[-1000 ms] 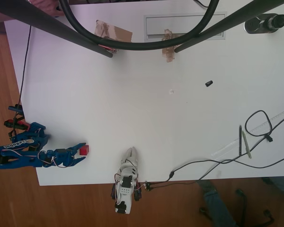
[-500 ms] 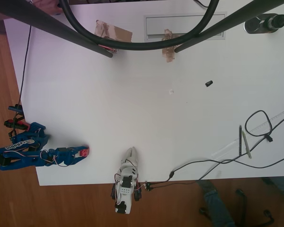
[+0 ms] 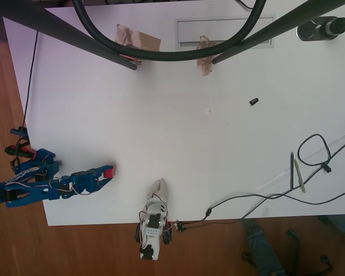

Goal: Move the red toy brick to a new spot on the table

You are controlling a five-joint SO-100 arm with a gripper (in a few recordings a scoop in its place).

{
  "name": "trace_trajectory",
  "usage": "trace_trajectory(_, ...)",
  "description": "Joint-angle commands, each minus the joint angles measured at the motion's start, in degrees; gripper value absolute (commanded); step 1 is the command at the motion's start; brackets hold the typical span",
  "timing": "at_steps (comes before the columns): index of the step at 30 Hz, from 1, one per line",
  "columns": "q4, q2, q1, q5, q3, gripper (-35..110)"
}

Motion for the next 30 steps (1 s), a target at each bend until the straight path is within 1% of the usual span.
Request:
trace_trajectory(1, 1.5, -3.9, -2.1, 3.3, -11.7, 7)
trace_trajectory(13, 8.3, -20.0, -9.6, 15.5, -30.9, 5)
trace_trajectory(18, 10.9, -28.3, -10.5, 19.8, -40.0, 3)
trace_trajectory(24, 12.2, -37.0, -11.4, 22.1, -50.1, 3)
trace_trajectory(30, 12.1, -41.4, -12.3, 23.8, -55.0, 3)
